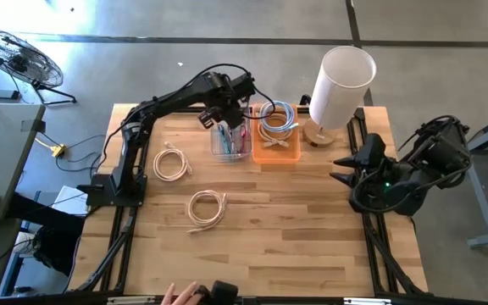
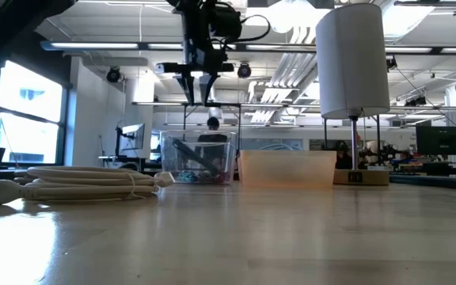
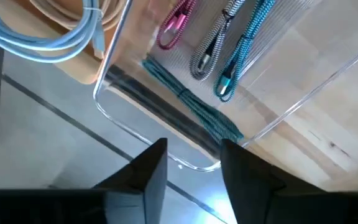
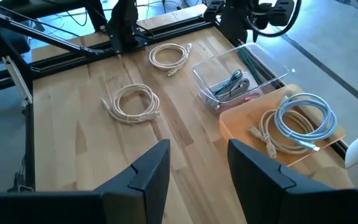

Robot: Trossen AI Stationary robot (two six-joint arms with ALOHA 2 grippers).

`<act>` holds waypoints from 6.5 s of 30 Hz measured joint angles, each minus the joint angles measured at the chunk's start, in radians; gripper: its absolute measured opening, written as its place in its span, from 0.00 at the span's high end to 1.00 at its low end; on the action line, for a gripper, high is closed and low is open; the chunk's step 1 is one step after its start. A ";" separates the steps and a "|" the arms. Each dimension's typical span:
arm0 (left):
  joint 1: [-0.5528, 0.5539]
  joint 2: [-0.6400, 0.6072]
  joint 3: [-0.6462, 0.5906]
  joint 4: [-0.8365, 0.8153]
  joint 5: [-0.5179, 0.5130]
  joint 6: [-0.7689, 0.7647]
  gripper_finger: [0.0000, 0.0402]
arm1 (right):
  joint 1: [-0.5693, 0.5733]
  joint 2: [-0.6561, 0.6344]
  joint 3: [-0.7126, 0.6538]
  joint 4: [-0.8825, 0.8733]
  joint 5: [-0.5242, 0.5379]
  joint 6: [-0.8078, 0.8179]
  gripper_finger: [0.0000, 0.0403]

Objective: Pick & Place USB Port
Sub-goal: Put the top light brown hdmi cable into the orange bin

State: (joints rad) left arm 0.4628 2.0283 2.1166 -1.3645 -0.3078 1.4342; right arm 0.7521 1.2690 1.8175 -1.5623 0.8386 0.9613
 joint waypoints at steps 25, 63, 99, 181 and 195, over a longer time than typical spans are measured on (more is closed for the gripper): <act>-0.268 -0.589 -0.102 -0.205 -0.057 -1.251 0.58 | -0.029 0.000 0.000 0.004 0.120 -0.262 0.62; -0.267 -0.791 -1.189 0.100 0.213 -1.283 0.58 | -0.148 0.000 0.000 0.018 0.018 -0.386 0.62; -0.266 -0.789 -1.611 0.520 0.115 -1.487 0.69 | -0.148 0.000 0.000 0.018 0.023 -0.402 0.62; -0.547 -0.784 -0.698 0.961 0.362 -1.008 0.62 | -0.485 0.175 0.000 0.762 -0.071 -1.225 0.91; -0.548 -1.002 -0.697 0.498 -0.202 -1.072 0.62 | -0.612 0.418 -0.001 0.554 0.185 -1.110 0.91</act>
State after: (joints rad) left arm -0.0856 1.0262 1.4193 -0.8669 -0.5100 0.3620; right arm 0.1398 1.6871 1.8168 -1.0085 1.0238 -0.1486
